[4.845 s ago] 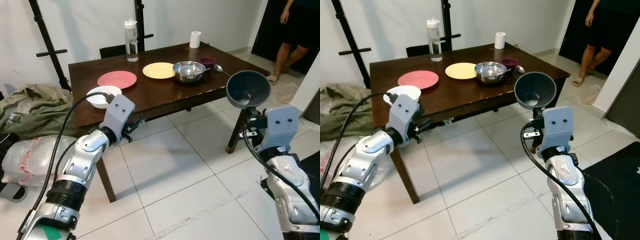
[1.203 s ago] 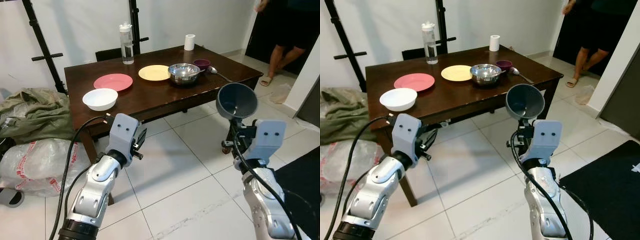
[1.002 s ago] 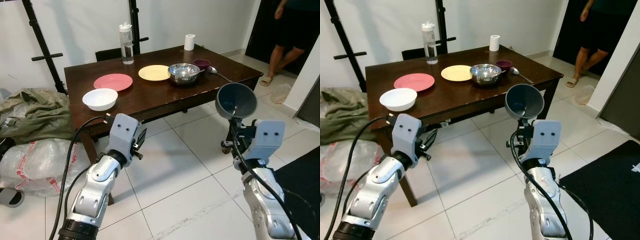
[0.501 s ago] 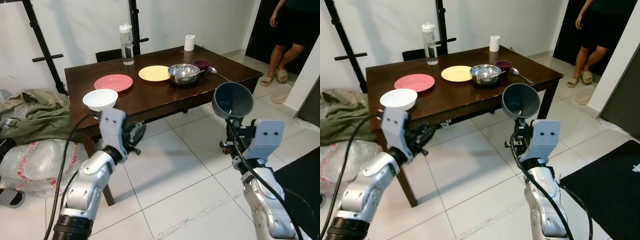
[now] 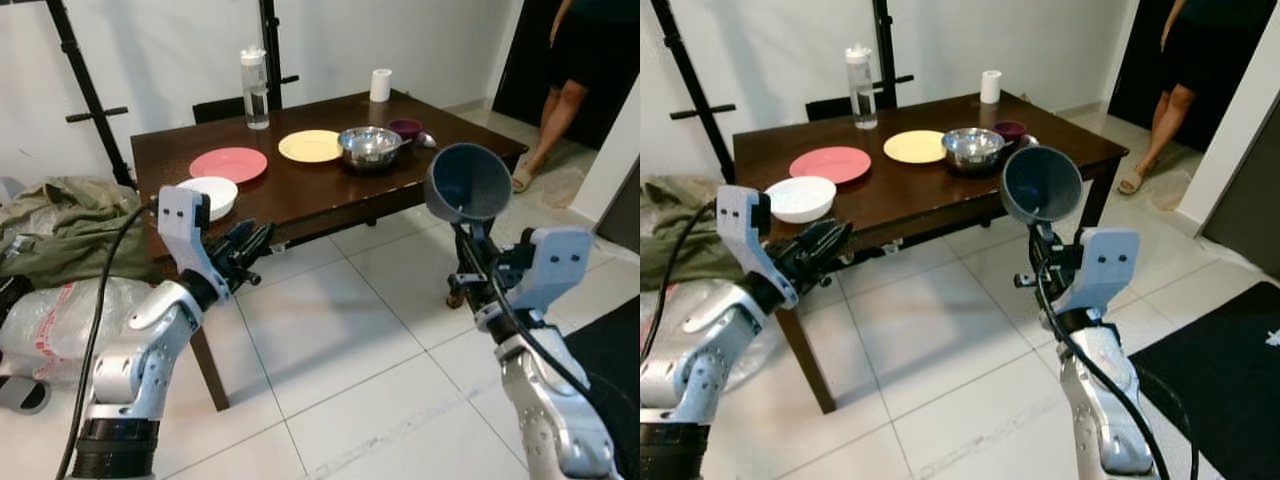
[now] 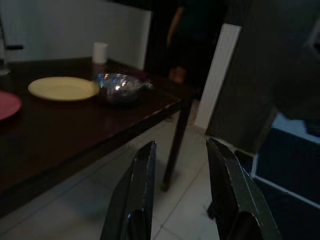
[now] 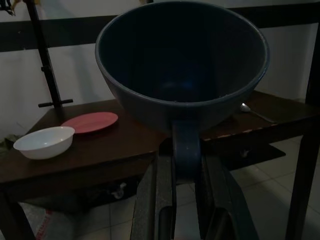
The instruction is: Setting the table
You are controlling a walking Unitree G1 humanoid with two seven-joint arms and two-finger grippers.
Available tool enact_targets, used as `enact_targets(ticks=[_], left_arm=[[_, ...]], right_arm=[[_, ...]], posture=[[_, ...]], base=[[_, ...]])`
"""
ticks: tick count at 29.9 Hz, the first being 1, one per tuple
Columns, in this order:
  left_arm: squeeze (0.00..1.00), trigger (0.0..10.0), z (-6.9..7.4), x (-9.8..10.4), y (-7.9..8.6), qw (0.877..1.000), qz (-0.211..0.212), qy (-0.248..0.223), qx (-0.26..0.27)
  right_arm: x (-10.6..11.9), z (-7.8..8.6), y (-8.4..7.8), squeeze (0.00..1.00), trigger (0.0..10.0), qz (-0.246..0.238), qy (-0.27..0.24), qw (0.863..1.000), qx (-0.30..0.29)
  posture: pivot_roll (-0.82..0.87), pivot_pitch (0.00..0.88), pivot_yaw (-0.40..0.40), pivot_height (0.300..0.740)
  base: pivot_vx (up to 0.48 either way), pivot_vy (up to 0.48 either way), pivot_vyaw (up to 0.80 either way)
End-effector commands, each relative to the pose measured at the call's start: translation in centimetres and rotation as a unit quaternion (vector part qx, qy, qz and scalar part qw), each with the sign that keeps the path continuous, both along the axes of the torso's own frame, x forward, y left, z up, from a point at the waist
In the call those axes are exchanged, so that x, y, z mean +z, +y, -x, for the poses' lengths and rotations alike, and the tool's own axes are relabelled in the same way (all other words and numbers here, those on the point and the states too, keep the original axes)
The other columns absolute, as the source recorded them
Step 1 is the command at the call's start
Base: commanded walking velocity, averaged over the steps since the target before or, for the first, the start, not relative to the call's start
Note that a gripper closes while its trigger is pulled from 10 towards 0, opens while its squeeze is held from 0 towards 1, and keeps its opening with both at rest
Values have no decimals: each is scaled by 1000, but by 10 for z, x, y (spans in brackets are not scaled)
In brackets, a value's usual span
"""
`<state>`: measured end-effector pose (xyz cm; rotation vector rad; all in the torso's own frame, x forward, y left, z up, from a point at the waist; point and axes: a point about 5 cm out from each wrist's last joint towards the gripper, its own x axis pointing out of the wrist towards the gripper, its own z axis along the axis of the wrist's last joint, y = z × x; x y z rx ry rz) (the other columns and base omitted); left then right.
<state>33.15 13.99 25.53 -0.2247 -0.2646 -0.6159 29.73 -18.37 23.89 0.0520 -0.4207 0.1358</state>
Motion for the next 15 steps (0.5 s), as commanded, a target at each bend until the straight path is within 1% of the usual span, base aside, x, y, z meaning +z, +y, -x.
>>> enact_targets(ticks=[1,3,4,5,7,8,10,13,14,15], left_arm=[[0,10000,1,0,2,1000,-1,3,-5],[0,10000,0,0,2,1000,0,4,-5],[0,10000,-2,-1,2,1000,-1,5,7],[0,10000,-2,-1,2,1000,-1,5,7],[0,10000,-4,-7,1,999,-19,11,27],[0,10000,-4,-7,1,999,-19,11,27],[0,10000,-4,-5,1,999,8,18,29],[0,10000,-6,-4,2,999,9,22,36],[0,10000,-7,-5,3,999,2,24,42],[0,10000,-6,-3,4,999,8,22,38]], right_arm=[[3,1,-3,0,10000,-5,-5,1000,-1],[3,0,-3,0,10000,-8,-5,1000,-3],[4,0,-4,0,10000,-10,-6,1000,-5],[4,0,-4,0,10000,-10,-6,1000,-5],[3,-1,-4,0,10000,-10,-4,1000,-9],[3,-1,-4,0,10000,-10,-4,1000,-9],[1,0,-3,0,10000,-9,-1,1000,-9],[1,0,-3,0,10000,-9,-1,1000,-8],[2,0,-3,0,10000,-10,-2,1000,-7],[3,0,-2,0,10000,-9,-5,1000,-6]], posture=[[-31,43,101,740],[-31,43,101,740],[-40,42,99,740],[-40,42,99,740],[-39,41,97,740],[-39,41,97,740],[-41,41,98,740],[-36,40,95,740],[-40,39,100,740],[-41,41,104,740]], base=[[0,0,0],[0,0,0],[0,0,0],[0,0,0],[0,0,0],[0,0,0],[0,0,0],[0,0,0],[0,0,0],[0,0,0]])
